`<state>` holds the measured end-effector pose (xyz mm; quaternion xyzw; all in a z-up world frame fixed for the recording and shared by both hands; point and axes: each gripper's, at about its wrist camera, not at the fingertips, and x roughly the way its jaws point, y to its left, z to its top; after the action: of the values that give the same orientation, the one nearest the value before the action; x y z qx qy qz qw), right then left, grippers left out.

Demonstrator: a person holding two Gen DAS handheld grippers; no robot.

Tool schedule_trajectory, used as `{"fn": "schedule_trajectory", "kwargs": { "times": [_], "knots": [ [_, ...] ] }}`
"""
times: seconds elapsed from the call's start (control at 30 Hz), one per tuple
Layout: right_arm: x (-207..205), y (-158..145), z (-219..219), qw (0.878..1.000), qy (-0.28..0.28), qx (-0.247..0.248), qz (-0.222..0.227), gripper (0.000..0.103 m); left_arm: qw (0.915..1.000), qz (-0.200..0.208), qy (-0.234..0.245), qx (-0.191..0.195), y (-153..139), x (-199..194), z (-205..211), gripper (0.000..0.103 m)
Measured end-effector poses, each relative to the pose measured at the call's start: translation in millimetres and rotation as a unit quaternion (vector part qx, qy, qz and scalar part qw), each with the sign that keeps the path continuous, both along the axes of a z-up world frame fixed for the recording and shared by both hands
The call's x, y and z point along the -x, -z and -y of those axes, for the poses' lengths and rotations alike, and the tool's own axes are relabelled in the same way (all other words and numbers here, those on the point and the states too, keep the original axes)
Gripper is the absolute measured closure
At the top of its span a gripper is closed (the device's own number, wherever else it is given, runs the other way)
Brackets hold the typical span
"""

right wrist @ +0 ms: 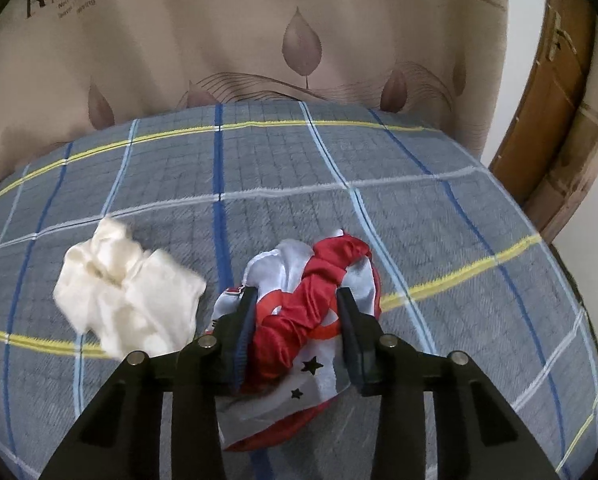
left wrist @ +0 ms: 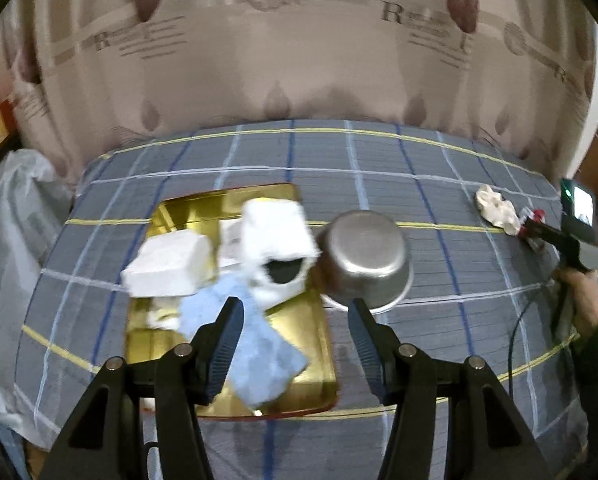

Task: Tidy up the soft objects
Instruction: 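Grasp the cream satin cloth with the left tool while the right tool holds the red-white cloth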

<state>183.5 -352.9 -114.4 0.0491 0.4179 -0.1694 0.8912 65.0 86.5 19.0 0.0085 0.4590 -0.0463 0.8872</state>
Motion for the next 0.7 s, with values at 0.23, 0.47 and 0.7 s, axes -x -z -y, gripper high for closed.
{"fn": "schedule_trajectory", "kwargs": {
  "times": [0.23, 0.47, 0.7],
  "knots": [
    [-18.4, 0.3, 4.3, 1.0, -0.023, 0.014, -0.003, 0.069, 0.999, -0.003, 0.045, -0.009, 1.4, -10.0, 35.2, 0.047],
    [-31.5, -3.6, 10.4, 0.997, -0.066, 0.004, -0.045, 0.07, 0.9967, -0.011, 0.079, -0.011, 7.0, -22.4, 69.1, 0.047],
    [-37.4, -9.5, 20.0, 0.99, -0.116, -0.016, -0.081, 0.073, 0.9941, -0.009, 0.106, -0.022, 11.5, -32.1, 104.5, 0.047]
  ]
}}
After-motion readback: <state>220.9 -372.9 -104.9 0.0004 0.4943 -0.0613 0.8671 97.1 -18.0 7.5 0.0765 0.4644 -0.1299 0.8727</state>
